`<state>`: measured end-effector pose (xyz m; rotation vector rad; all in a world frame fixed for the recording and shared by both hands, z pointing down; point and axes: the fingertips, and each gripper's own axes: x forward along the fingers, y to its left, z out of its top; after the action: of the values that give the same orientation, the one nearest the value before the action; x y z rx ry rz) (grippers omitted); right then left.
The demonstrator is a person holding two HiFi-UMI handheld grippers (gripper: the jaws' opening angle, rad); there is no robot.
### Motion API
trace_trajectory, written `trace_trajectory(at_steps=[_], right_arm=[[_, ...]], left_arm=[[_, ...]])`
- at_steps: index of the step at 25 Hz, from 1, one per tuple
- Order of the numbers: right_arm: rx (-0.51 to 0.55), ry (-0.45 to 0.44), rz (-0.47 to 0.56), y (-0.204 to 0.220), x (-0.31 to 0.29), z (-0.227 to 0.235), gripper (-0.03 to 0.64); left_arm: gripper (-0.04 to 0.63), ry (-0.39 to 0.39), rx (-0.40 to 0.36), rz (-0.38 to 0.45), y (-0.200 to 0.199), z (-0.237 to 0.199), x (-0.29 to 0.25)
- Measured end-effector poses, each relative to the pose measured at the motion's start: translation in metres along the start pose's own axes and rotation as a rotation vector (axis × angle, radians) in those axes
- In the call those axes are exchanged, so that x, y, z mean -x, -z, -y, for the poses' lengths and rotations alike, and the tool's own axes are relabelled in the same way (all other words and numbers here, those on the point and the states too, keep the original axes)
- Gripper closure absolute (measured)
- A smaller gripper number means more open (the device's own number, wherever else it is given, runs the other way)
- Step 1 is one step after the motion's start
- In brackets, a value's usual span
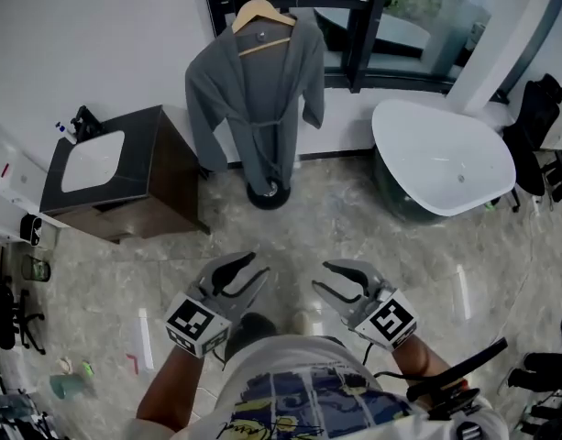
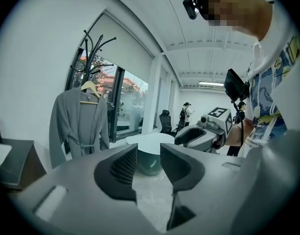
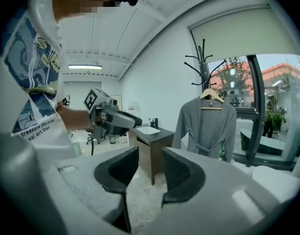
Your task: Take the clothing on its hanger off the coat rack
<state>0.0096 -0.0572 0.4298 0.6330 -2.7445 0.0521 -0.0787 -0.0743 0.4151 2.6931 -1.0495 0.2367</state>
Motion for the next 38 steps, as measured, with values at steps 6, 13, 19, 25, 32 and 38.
trace_trajectory(at_steps=[6, 13, 19, 25, 32, 38], right_arm=[[-0.081, 0.082, -0.031, 0.016, -0.021, 0.043, 0.471], [-0.13, 0.204, -0.041, -0.002, -0.051, 0.094, 0.471], [-0.192, 0.282, -0.045, -0.001, -0.081, 0.121, 0.471], [-0.247, 0.343, -0.059, 0.005, -0.105, 0.131, 0.471], [-0.278, 0.423, -0.045, -0.001, -0.117, 0.138, 0.471], [-0.288, 0.468, -0.077, 0.0, -0.117, 0.137, 0.471]], left_arm=[[0.439, -0.024, -0.044, 0.028, -0.046, -0.095, -0.023], [0.419, -0.047, -0.184, 0.044, -0.114, -0.223, -0.055], [0.38, -0.057, -0.265, 0.047, -0.167, -0.318, -0.087], [0.332, -0.035, -0.358, 0.024, -0.212, -0.377, -0.12], [0.264, 0.03, -0.373, -0.086, -0.23, -0.416, -0.168], [0.258, 0.122, -0.344, -0.241, -0.212, -0.43, -0.206]])
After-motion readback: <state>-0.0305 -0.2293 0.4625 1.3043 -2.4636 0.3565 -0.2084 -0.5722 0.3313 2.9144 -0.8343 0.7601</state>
